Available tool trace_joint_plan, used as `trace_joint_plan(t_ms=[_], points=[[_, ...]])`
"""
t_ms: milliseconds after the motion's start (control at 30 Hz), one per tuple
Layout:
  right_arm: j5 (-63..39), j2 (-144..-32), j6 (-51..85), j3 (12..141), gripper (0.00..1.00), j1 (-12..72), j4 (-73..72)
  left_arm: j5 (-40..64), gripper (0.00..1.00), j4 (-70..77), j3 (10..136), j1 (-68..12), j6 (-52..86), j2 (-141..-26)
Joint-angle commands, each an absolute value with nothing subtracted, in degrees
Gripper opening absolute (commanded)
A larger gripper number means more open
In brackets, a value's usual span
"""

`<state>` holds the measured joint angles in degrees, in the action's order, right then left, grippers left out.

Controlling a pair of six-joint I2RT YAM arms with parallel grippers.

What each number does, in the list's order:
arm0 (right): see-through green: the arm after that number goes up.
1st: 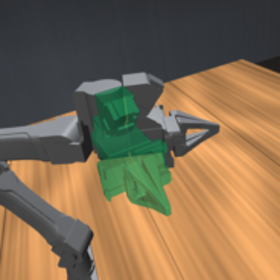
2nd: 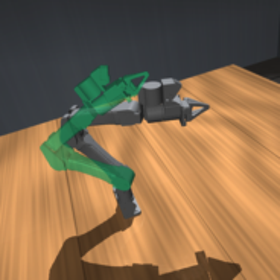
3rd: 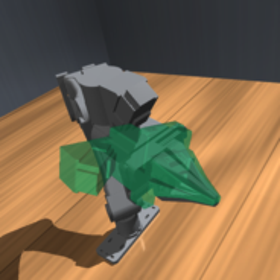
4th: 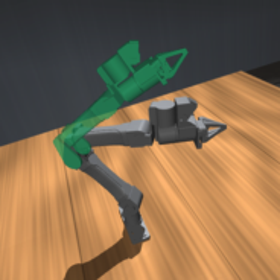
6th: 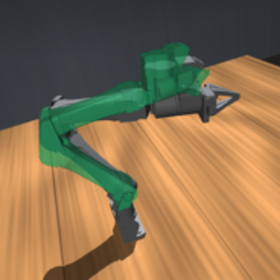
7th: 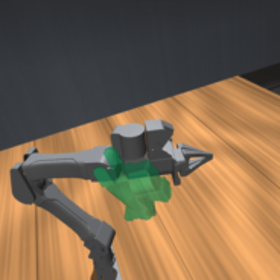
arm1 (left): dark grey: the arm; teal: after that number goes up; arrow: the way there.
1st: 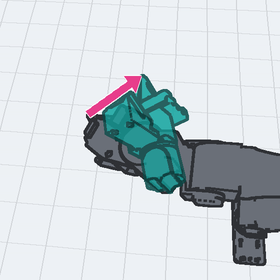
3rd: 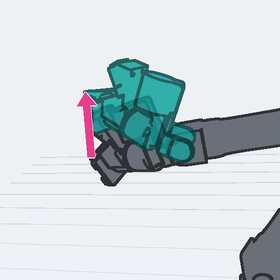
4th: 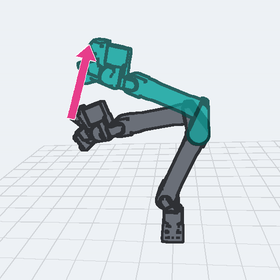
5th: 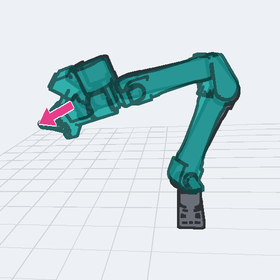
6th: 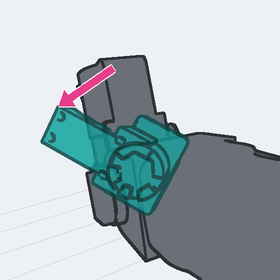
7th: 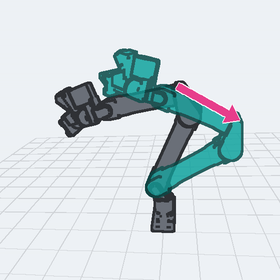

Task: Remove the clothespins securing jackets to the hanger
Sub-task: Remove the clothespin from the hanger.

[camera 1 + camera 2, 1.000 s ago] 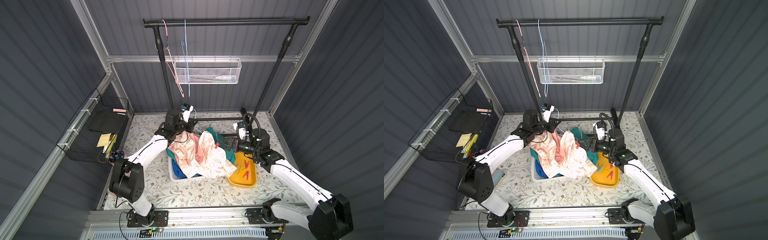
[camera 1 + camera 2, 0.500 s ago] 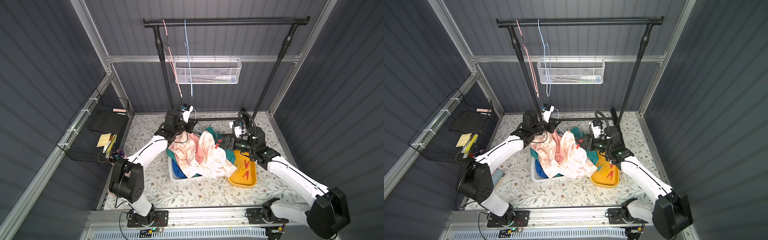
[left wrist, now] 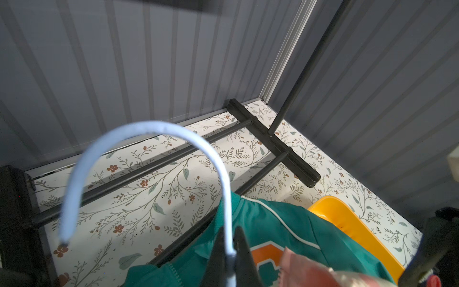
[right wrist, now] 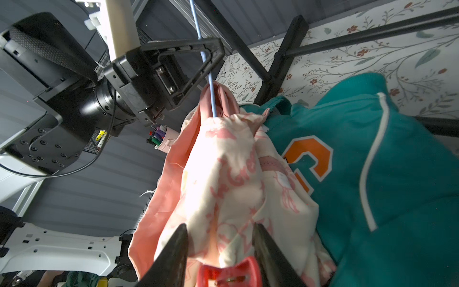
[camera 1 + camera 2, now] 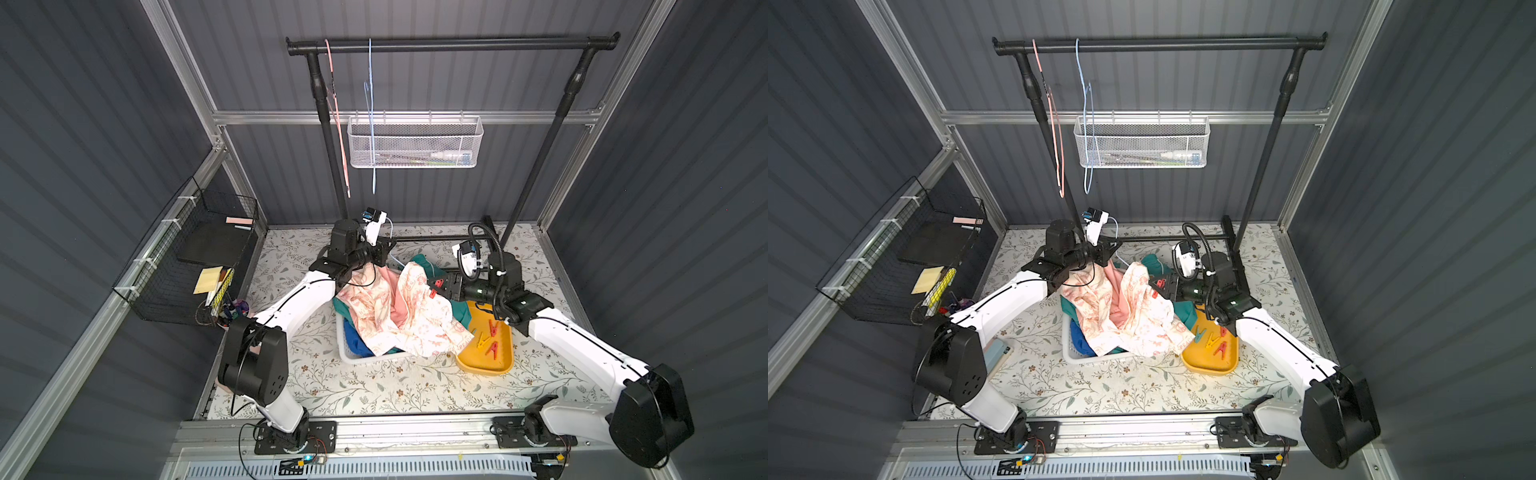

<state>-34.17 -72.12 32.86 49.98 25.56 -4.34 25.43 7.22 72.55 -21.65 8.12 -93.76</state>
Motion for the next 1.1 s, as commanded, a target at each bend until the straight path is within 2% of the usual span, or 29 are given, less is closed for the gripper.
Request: trace_joint_plan(t_ms=[0,200,433,800,900,1067], points=[[-33.6,-72.3,32.6,51.5,0.39,25.8,-3.5,27.0,0.0,6.6,71.5,-21.9,8.0,-92.9],[-33.6,-72.3,32.7,51.7,0.29,25.9,-3.5,27.1,0.0,6.7,71.2,-21.9,8.0,-92.9],[-33.6,-72.3,32.1,52.8,0.09,25.9,-2.5,27.4,0.0,6.9,70.8,-21.9,8.0,-93.2],[-29.1,-70.6,32.4,54.0,0.01,25.7,-2.2,28.2,0.0,7.9,70.0,-21.9,8.1,-93.1],[-25.4,-69.9,32.5,53.7,0.01,25.2,-2.1,28.3,0.0,8.1,69.7,-21.9,8.2,-92.9],[-7.6,-60.8,33.9,49.2,0.0,23.5,-0.3,28.5,0.0,8.3,69.3,-21.9,8.1,-92.6]])
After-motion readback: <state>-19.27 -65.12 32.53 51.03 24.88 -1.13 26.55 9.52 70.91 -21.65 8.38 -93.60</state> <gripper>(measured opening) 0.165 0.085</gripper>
